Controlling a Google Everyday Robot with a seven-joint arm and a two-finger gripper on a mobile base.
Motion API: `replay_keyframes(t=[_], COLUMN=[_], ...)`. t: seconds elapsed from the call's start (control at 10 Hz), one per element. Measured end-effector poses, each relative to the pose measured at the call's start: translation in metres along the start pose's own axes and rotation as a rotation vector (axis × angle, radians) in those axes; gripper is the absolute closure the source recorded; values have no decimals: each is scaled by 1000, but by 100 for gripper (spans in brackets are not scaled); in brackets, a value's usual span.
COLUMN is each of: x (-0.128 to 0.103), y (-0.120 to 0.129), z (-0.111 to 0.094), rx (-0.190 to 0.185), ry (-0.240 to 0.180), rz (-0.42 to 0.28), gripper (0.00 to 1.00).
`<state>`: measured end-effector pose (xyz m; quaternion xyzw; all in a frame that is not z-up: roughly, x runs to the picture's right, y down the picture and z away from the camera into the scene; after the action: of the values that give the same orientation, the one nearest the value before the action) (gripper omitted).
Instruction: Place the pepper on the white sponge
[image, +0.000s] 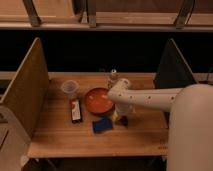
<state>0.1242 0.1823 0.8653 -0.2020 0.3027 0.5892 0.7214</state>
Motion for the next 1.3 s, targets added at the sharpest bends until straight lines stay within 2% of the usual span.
replay_keyframes(t=[0.2,0.7,0.8,1.0,1.1,1.3], x=[-3,-2,-1,0,0,-1], y=[1,5,6,5,7,12], z=[3,7,8,8,2,-28], rx=[5,-3,-5,-8,-11,8], ry=[-7,-18,-17,-20,-35,-104], rz=[-8,-14,-16,-17,-22,-41], gripper=[48,95,100,100,100,100])
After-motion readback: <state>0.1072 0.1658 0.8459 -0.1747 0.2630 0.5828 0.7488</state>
